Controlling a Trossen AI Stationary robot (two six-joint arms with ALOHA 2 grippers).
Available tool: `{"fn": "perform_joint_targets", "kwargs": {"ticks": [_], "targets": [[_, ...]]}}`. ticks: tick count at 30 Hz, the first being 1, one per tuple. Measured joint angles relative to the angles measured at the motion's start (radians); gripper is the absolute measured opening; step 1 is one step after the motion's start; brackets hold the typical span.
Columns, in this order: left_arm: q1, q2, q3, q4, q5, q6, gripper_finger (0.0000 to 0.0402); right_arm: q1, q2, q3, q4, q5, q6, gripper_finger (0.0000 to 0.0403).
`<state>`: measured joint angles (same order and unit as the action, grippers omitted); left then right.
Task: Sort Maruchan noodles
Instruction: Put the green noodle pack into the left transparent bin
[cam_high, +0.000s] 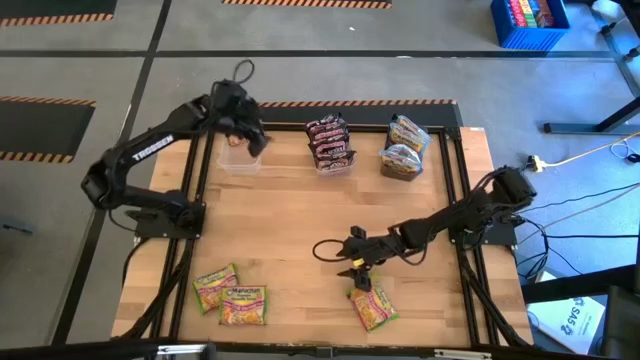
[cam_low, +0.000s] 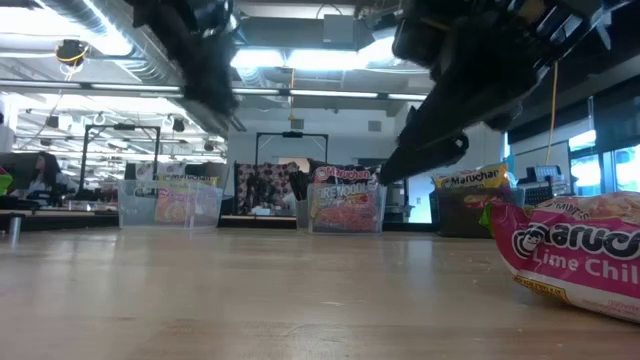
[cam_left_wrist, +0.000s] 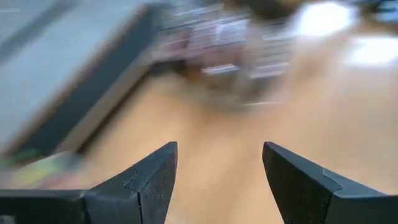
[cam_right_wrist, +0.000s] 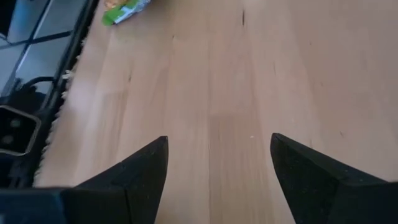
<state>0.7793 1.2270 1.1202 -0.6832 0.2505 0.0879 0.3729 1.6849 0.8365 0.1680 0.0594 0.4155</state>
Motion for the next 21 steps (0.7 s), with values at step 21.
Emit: {"fn": "perform_joint_targets", "kwargs": {"ticks": [21], "targets": [[-0.953,0.146,0.000,0.481,-0.246,-0.325,0.0231,0.479,-0.143,-0.016,-0.299,0.259,0.344,0.0264]]}}
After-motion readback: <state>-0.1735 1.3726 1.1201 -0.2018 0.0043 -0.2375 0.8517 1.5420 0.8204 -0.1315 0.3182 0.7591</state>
